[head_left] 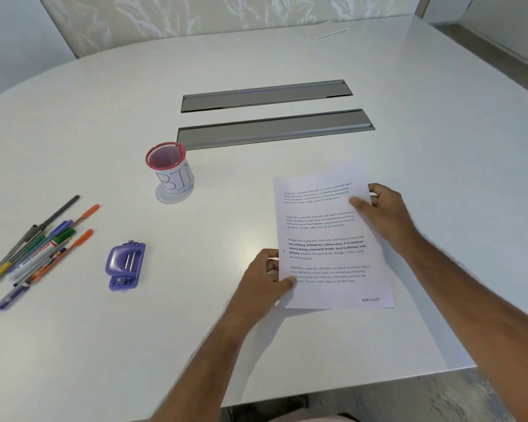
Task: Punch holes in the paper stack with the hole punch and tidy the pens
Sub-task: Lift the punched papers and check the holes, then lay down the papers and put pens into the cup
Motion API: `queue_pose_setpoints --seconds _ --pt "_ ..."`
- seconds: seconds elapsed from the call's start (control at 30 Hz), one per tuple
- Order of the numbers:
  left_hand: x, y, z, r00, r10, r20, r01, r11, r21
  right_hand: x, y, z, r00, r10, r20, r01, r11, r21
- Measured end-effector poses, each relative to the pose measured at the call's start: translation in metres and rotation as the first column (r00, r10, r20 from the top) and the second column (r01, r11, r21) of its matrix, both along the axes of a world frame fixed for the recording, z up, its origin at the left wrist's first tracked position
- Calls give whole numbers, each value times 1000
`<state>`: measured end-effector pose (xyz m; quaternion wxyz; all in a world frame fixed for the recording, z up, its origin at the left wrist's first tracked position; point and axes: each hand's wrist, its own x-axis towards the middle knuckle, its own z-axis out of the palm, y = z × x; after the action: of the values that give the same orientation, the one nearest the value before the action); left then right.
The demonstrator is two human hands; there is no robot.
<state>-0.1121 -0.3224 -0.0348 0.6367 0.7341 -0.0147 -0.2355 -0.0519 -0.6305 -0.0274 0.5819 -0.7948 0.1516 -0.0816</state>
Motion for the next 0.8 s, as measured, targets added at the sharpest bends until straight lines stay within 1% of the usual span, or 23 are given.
queue_pose_setpoints --seconds 0.17,0.3,0.4,0.47,0.53,0.6,0.63,0.73,0.8 --pt "3 -2 2 1000 1 3 -2 997 83 1 -1 -6 999 14 -29 -15 999 -44" --pt "7 -3 9 1000 0 32 -7 973 229 1 1 -2 999 1 -44 -9 985 -173" --pt "7 0 15 998 1 56 -18 952 305 -1 2 3 994 -27 -110 -6 956 -293" --pt "6 6 19 990 -19 137 -35 921 387 -3 1 6 986 -48 -160 -14 931 -364" --pt "7 14 20 980 -22 197 -67 899 433 -7 1 8 978 -41 -204 -53 899 -434" --pt "9 25 20 970 -18 241 -97 884 457 -13 1 8 977 -42 -209 -76 847 -526" --pt "10 32 19 957 -22 288 -123 872 474 -16 3 8 980 -40 -194 -76 830 -553" --pt "13 56 11 875 -43 482 -248 816 523 -21 15 8 988 -2 -152 -85 820 -566" --pt "16 73 6 822 -45 568 -342 759 554 -20 31 10 991 52 -125 -115 815 -568"
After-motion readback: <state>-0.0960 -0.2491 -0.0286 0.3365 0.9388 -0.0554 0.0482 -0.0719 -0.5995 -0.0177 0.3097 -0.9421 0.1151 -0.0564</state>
